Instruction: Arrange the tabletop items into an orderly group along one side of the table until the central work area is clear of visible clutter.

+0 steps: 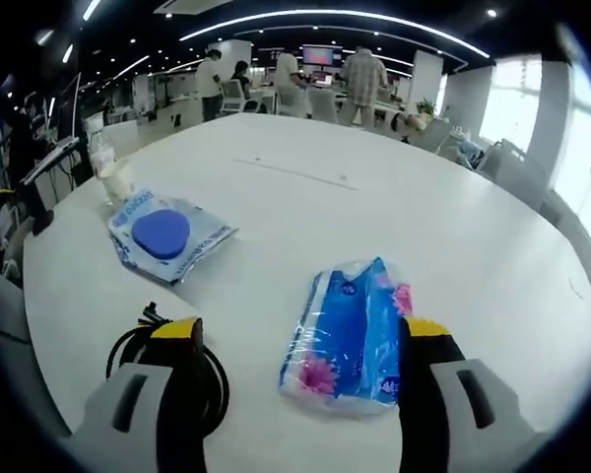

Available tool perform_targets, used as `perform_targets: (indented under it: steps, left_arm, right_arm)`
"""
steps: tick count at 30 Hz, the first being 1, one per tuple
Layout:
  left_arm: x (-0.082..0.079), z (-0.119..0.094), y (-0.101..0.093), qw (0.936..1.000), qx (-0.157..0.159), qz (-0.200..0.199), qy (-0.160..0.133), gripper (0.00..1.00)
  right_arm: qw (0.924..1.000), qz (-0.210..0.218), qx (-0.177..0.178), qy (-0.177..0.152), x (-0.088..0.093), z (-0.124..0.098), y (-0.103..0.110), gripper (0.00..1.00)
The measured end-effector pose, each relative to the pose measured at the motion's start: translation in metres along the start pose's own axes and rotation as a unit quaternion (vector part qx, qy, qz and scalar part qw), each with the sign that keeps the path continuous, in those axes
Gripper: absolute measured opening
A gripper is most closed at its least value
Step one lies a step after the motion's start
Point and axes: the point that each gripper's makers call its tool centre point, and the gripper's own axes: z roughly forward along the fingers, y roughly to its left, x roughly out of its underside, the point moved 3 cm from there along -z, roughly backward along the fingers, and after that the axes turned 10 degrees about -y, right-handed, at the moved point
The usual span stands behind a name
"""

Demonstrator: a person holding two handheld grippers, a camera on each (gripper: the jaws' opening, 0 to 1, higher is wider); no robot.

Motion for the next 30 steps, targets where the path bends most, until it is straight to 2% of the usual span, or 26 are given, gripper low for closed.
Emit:
perform_targets:
  steps: [7, 11, 21, 27, 30]
  left_arm:
    - [0.000, 0.000, 0.000, 1.0000, 0.001, 0.002, 0.001, 0.98]
    - [0.000, -0.001, 0.000, 1.0000, -0.001, 0.006, 0.001, 0.96]
    - [0.002, -0.001, -0.001, 0.9999, 0.001, 0.008, 0.007, 0.94]
    - [0.003, -0.001, -0.002, 0.9999, 0.006, 0.009, 0.011, 0.94]
    - [0.005, -0.001, -0.002, 0.9998, 0.006, 0.010, 0.016, 0.94]
  right_arm:
    - [0.9999, 0.001, 0.009, 0.007, 0.006, 0.004, -0.011, 0.81]
    - [0.9997, 0.014, 0.020, 0.003, 0.007, 0.005, -0.015, 0.79]
    - [0.9992, 0.006, 0.041, 0.000, 0.010, 0.011, -0.027, 0.56]
    - [0.9984, 0.003, 0.055, 0.011, 0.012, 0.019, -0.036, 0.51]
    - [0.9975, -0.004, 0.064, 0.030, 0.014, 0.020, -0.037, 0.47]
